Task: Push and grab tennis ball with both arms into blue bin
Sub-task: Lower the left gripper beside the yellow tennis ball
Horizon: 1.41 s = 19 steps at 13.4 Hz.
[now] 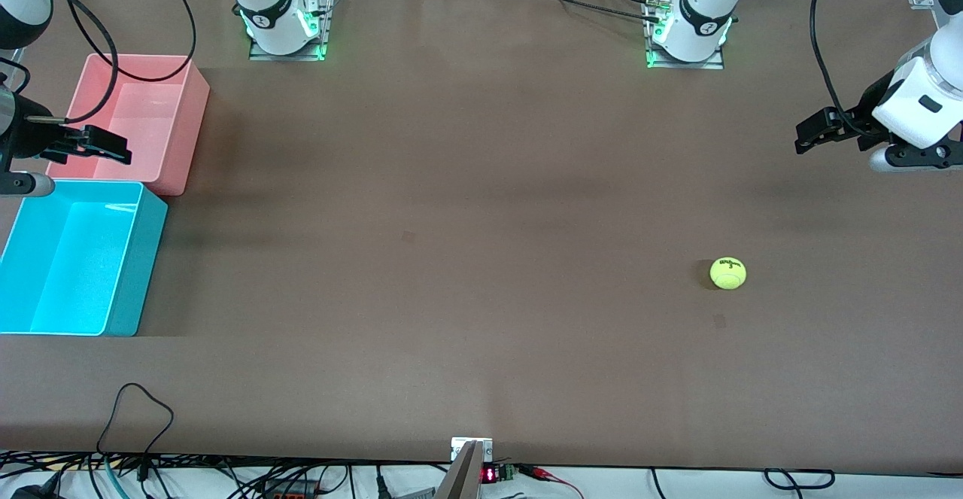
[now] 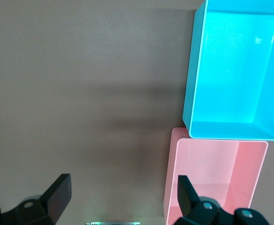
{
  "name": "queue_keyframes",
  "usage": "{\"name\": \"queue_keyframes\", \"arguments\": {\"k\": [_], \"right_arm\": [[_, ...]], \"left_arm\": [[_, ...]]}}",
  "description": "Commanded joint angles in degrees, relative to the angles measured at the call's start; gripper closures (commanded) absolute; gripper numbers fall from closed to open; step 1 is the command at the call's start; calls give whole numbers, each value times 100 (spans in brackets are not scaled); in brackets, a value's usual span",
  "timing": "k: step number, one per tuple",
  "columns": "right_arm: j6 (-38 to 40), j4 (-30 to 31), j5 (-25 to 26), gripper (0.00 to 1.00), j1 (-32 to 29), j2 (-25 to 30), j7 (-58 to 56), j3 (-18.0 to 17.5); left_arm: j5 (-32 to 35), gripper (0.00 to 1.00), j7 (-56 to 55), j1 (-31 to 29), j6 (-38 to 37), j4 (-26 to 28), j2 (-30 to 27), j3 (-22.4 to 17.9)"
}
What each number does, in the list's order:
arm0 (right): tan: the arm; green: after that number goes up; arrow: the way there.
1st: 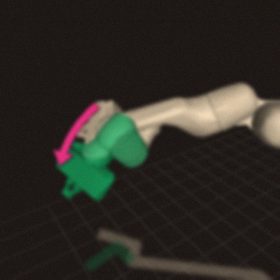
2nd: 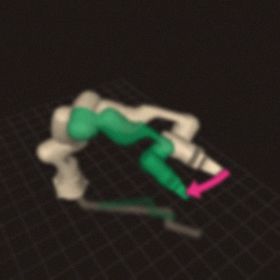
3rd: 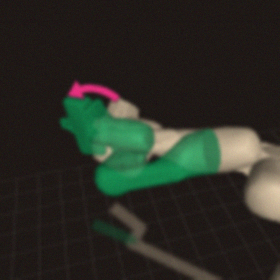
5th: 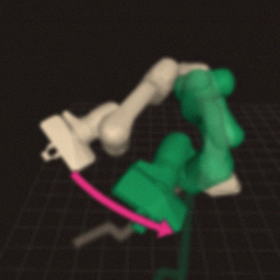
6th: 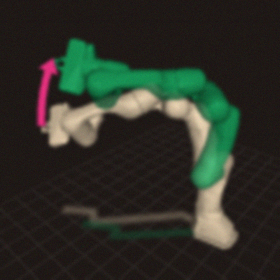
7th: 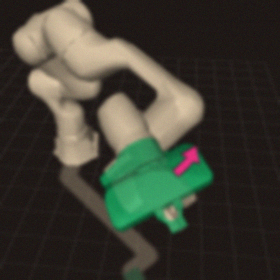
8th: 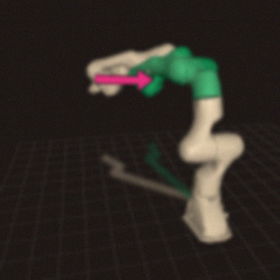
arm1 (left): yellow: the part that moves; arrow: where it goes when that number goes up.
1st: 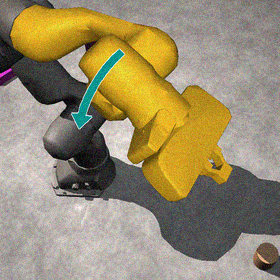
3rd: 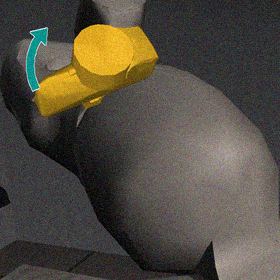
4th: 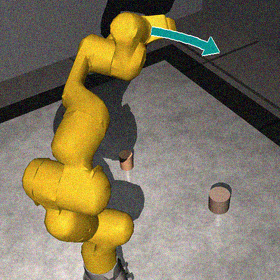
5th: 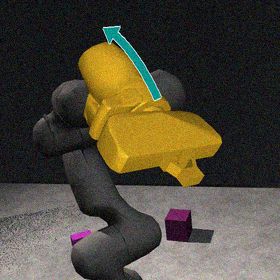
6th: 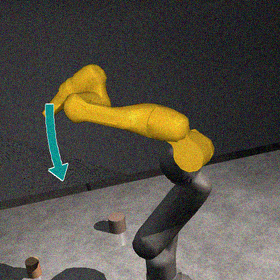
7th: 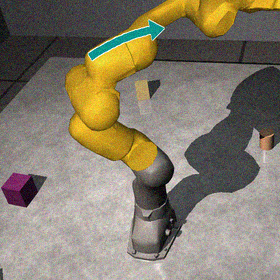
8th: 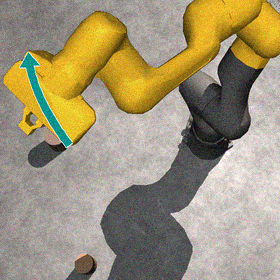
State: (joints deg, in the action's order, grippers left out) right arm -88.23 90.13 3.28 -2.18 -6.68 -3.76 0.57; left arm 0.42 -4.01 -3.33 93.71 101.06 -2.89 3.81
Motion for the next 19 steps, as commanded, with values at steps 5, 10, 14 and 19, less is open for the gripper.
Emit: {"name": "queue_keyframes", "arguments": {"k": [5,10,14,19], "right_arm": [[69,-4,-20,0,-46,71,-72,-13],[8,-22,-29,0,-46,62,-19,-22],[7,-31,-240,0,-55,44,-19,-13],[-1,-31,-249,0,-63,36,-10,-13]], "left_arm": [[-7,4,84,0,129,151,76,-47],[20,85,653,-184,173,177,911,-82],[20,95,3172,-544,849,142,1772,-82],[378,99,5818,-870,2061,160,2730,-100]]}}
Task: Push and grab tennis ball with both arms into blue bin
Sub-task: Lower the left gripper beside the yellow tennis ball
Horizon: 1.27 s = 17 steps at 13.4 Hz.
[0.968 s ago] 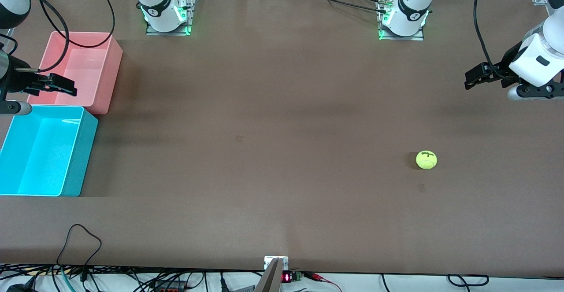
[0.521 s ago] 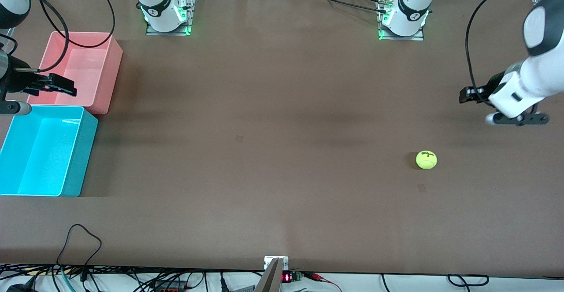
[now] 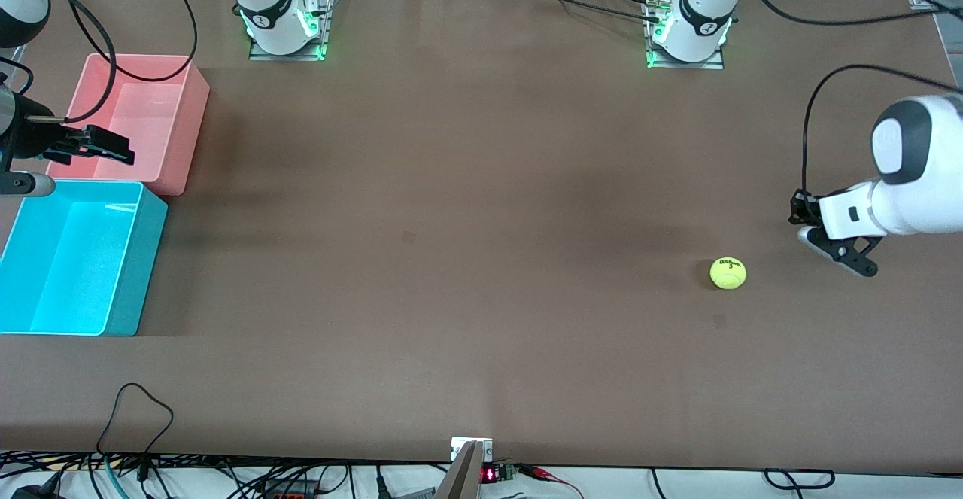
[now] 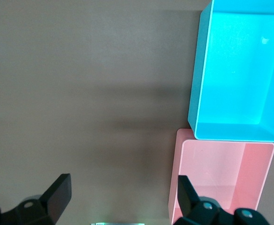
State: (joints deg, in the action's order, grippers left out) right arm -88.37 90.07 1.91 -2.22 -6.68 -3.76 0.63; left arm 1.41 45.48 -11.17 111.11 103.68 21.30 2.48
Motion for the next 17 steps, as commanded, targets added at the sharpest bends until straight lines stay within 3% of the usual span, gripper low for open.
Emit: {"name": "queue_keyframes", "arguments": {"k": [1,4,9,17], "right_arm": [[13,-24,-112,0,-59,35,-11,-19],[22,-24,-120,0,-59,27,-11,-19],[21,-33,-112,0,-51,27,-11,-19],[30,-51,-112,0,-51,27,-19,-27]], "left_arm": [[386,100,1406,-122,645,-102,470,33],[395,100,2927,-184,1473,-120,822,33],[396,100,4424,-193,2344,-129,1270,33],[395,100,4373,-149,2327,-68,1394,112]]}}
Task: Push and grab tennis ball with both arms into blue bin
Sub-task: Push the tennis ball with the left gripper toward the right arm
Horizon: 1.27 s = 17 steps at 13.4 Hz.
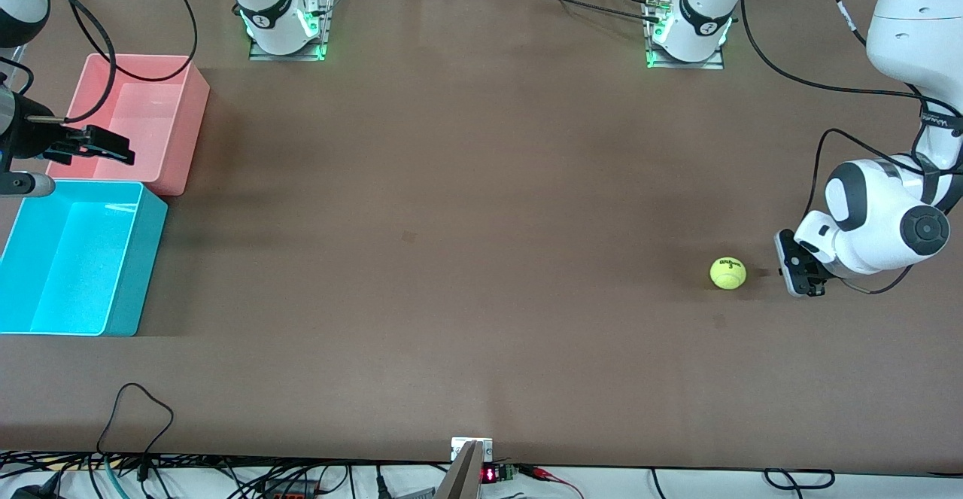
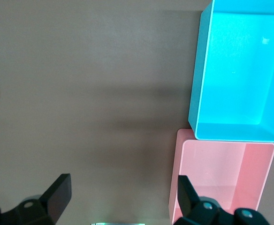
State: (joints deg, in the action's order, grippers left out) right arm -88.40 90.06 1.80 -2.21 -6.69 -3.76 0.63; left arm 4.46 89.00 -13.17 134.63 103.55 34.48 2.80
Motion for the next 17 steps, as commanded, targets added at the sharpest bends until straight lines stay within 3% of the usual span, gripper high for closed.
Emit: {"name": "queue_keyframes", "arguments": {"k": [1,5,7,9,13,17], "right_arm": [[33,-50,-101,0,-52,27,-11,-28],[59,-50,-101,0,-60,27,-11,-28],[59,-50,-101,0,-60,18,-11,-28],[59,-50,-101,0,-60,18,-11,-28],[94,-42,-110,0,-34,-148,-46,-28],[103,-15,-66,0,106,-421,-99,-63]], "left_arm": [[82,100,-84,277,-33,-46,137,107],[3,100,-1084,1639,-104,-142,112,273],[-6,100,-1673,1843,-644,-509,-2,397],[46,100,-1589,1608,-1340,-844,-90,353],[46,100,-1236,931,-1536,-1135,-214,370],[46,100,-1245,790,-2325,-1810,-267,344]]}}
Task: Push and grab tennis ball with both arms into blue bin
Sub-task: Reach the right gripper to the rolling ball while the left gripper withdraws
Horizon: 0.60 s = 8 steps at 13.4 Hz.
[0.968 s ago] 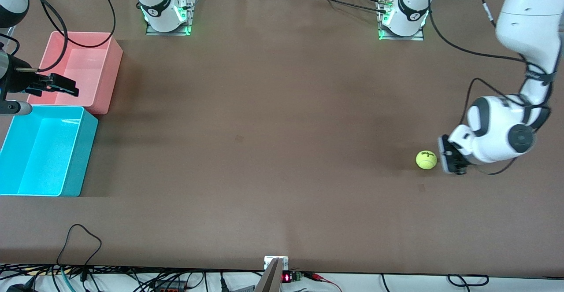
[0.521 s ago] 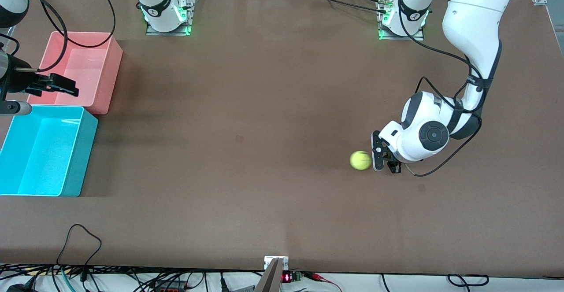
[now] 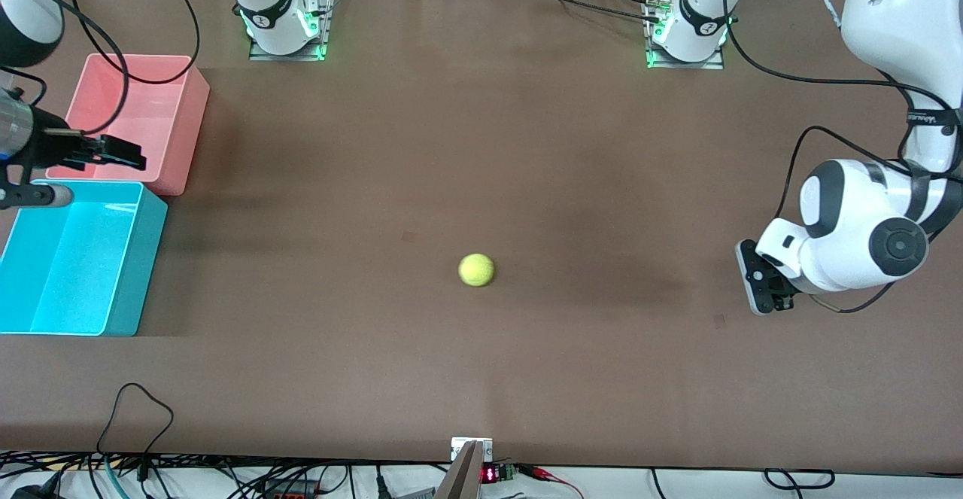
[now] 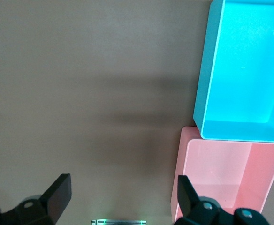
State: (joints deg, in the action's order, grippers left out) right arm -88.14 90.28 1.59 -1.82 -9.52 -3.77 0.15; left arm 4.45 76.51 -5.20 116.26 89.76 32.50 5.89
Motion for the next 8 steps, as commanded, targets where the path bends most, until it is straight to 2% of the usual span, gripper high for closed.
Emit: {"name": "queue_keyframes", "arguments": {"k": [1,4,7,8], "right_arm": [[95,-20,-36,0,76,-190,-80,-23],[113,-11,-36,0,76,-505,-115,-23],[-158,164,-1,0,225,-770,-106,-23],[-299,313,-10,0,217,-770,-106,-23]], "left_arm": [[56,100,-40,-7,-769,-763,-68,35],[56,100,-293,63,-1473,-1521,-68,61],[4,98,-1126,81,-1975,-1716,-331,123],[-14,91,-1504,107,-2089,-1716,-410,105]]}}
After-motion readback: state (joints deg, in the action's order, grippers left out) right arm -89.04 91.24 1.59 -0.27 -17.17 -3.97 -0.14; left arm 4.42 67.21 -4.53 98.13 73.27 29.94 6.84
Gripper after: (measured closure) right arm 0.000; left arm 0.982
